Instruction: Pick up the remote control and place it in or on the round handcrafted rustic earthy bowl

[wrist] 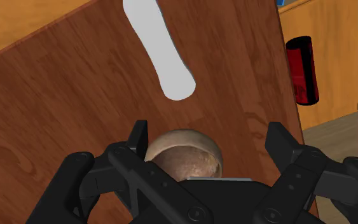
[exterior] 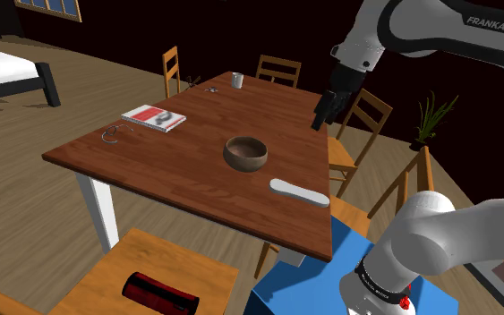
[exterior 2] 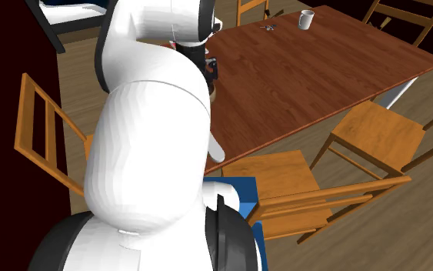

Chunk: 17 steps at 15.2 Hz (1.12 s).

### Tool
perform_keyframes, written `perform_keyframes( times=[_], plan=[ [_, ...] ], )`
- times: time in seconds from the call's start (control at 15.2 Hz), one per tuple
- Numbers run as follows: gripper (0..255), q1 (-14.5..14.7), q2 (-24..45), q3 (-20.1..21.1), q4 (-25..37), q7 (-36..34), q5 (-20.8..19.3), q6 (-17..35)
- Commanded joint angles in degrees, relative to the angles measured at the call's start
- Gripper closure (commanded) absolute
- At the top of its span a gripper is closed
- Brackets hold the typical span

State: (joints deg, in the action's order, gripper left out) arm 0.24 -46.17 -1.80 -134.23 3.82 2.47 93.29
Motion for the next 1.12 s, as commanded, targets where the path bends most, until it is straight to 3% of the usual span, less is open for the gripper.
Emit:
perform_keyframes(
  times=[0.0, 0.59, 1.06],
  plan=[
    [0, 0.00, 0.00, 0.00, 0.00, 0.00, 0.00, 0.00],
    [0, 1.79, 0.91, -4.01, -15.78, 11.66, -3.81, 14.11],
    [0, 2.46, 7.06, -7.90, -24.81, 20.70, -7.53, 27.49]
  ],
)
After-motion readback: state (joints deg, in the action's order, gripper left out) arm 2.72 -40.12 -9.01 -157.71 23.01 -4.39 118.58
